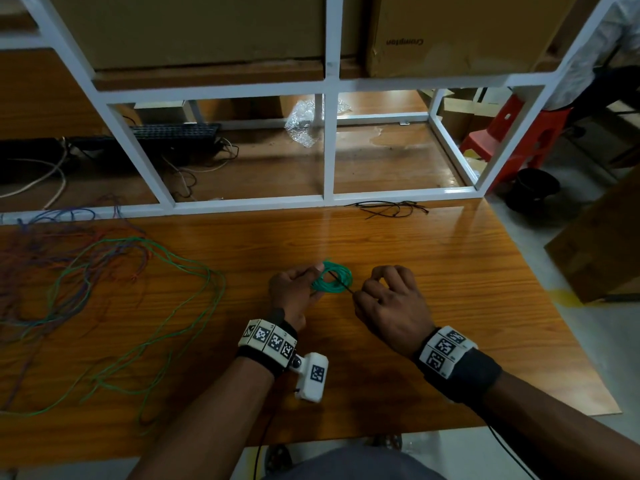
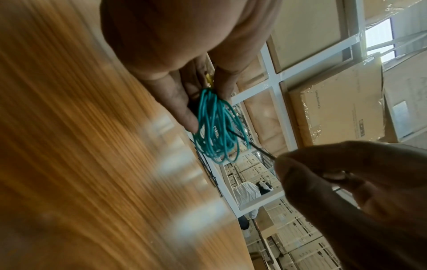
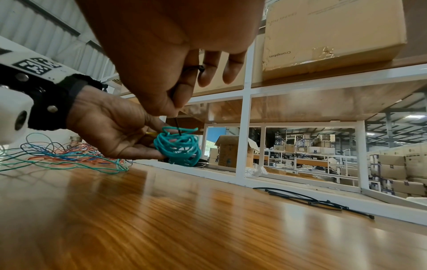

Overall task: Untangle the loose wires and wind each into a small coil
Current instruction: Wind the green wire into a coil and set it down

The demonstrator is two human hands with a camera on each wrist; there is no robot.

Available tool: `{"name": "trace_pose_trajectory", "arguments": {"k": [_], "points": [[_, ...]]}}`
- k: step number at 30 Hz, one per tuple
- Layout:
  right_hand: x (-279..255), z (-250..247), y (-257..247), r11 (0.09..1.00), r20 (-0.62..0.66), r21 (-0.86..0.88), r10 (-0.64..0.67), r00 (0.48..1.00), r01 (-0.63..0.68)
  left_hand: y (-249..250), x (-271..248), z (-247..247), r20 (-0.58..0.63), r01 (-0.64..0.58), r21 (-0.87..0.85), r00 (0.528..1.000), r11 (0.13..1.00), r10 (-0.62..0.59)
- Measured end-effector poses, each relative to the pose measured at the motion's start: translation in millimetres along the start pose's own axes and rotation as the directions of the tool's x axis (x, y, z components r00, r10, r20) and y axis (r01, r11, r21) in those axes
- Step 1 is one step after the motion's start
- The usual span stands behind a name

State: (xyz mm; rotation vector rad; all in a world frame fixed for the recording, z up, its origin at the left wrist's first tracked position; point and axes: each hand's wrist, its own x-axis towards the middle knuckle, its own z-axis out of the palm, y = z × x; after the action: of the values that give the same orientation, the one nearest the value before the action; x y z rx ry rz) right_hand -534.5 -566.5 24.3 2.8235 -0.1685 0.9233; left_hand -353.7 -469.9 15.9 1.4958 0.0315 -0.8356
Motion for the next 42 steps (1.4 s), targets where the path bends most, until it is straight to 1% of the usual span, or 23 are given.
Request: {"name": "trace_pose_trajectory", "arguments": {"k": [5, 9, 12, 14, 16, 20, 23, 25, 26, 28, 29, 30, 32, 34, 36, 37, 38, 42], "points": [[-2, 0, -1, 1.000, -0.050, -0.002, 0.019, 0.999, -0.019, -5, -3, 1, 0.137, -0.026, 0.049, 0.990, 0.998, 0.019], [-10, 3, 0, 1.000, -0.071, -0.015, 0.015, 0.997, -0.016, -9, -5, 2, 0.198, 0.098, 0.033, 0.975, 0.995, -0.103], [-15, 6, 2, 1.000, -0.079, -0.024, -0.002, 0.997, 0.000, -9, -5, 7, 0.186, 0.161, -0.025, 0.970, 0.987, -0.154], [-17, 7, 3, 1.000, -0.078, -0.026, 0.002, 0.997, -0.004, -9, -4, 10, 0.188, 0.165, -0.031, 0.970, 0.986, -0.157], [-19, 7, 5, 1.000, -0.069, -0.023, 0.015, 0.998, -0.016, -7, -6, 14, 0.217, 0.171, -0.023, 0.963, 0.985, -0.162], [-23, 7, 10, 1.000, -0.060, -0.018, 0.022, 0.998, -0.023, -1, -5, 19, 0.244, 0.180, -0.072, 0.957, 0.981, -0.157], [-26, 7, 13, 1.000, -0.028, -0.017, 0.021, 0.999, -0.022, 2, -2, 24, 0.268, 0.179, -0.083, 0.952, 0.980, -0.151], [-26, 5, 13, 0.997, 0.008, 0.025, 0.066, 0.998, -0.066, 2, -2, 27, 0.260, 0.164, -0.080, 0.956, 0.983, -0.138], [-25, 2, 13, 0.992, 0.029, 0.062, 0.109, 0.994, -0.111, 1, -1, 28, 0.242, 0.149, -0.077, 0.962, 0.986, -0.127], [-24, -5, 13, 0.954, 0.077, 0.164, 0.241, 0.967, -0.251, 0, 0, 31, 0.208, 0.124, -0.080, 0.973, 0.989, -0.105], [-24, -9, 14, 0.914, 0.100, 0.225, 0.323, 0.941, -0.337, 0, 1, 31, 0.188, 0.109, -0.084, 0.978, 0.991, -0.092], [-24, -12, 15, 0.859, 0.122, 0.293, 0.403, 0.907, -0.420, -1, 2, 31, 0.161, 0.092, -0.081, 0.984, 0.992, -0.078], [-26, -17, 16, 0.718, 0.174, 0.424, 0.534, 0.827, -0.553, -3, 6, 31, 0.113, 0.053, -0.066, 0.993, 0.996, -0.045], [-26, -22, 15, 0.579, 0.226, 0.499, 0.632, 0.741, -0.645, -7, 9, 31, 0.072, 0.012, -0.041, 0.997, 0.999, -0.009], [-23, -26, 11, 0.455, 0.265, 0.545, 0.703, 0.659, -0.705, -9, 12, 31, 0.045, -0.019, -0.029, 0.999, 0.999, 0.020], [-20, -27, 8, 0.414, 0.272, 0.566, 0.722, 0.636, -0.712, -10, 13, 31, 0.040, -0.031, -0.020, 0.999, 0.999, 0.032], [-18, -26, 6, 0.399, 0.270, 0.582, 0.727, 0.631, -0.709, -11, 13, 32, 0.035, -0.042, -0.010, 0.999, 0.999, 0.042], [-10, -14, 0, 0.413, 0.257, 0.585, 0.722, 0.642, -0.698, -13, 10, 33, 0.032, -0.113, 0.036, 0.993, 0.993, 0.112]]}}
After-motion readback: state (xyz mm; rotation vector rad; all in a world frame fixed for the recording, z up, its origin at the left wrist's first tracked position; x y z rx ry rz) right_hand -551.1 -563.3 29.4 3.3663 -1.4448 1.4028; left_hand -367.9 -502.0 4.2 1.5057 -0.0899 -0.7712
